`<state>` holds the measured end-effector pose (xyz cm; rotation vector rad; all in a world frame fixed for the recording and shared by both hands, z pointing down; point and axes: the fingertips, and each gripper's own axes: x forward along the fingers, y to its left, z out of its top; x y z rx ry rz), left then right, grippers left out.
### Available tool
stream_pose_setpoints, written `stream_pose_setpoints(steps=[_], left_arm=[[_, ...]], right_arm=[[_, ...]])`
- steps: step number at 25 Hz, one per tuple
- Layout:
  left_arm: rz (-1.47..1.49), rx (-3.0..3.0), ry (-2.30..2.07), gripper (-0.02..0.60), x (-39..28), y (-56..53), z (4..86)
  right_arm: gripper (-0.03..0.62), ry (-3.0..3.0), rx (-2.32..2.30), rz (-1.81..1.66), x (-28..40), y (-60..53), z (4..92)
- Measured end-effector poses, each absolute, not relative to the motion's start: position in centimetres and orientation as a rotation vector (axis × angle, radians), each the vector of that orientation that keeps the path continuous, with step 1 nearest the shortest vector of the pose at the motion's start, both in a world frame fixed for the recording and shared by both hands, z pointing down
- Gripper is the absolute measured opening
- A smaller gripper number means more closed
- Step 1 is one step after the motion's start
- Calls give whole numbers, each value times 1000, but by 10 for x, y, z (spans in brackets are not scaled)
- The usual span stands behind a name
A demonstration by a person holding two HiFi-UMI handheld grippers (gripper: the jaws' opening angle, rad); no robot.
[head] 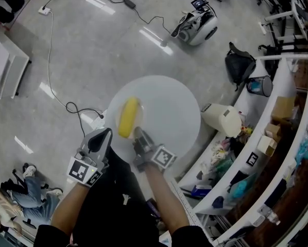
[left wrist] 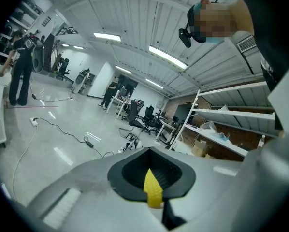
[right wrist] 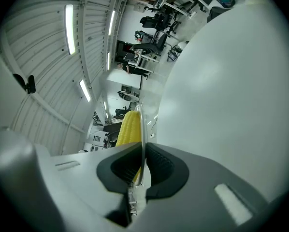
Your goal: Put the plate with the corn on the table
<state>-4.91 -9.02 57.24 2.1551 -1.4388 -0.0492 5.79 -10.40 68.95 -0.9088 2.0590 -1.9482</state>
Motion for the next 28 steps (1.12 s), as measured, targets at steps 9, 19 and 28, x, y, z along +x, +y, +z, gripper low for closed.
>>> stream_pose_setpoints(steps=[9, 19, 28], left_arm=[[-37, 2152, -1430, 4, -56, -106, 590], [-36, 2131, -1425, 5, -64, -118, 601], [-41, 2119, -1418, 5, -65, -121, 606]], right_arm=[[32, 2063, -918, -1968, 54, -113, 718], [34, 2043, -925, -2007, 46, -126, 740], [34, 2025, -1013, -2078, 56, -125, 763]])
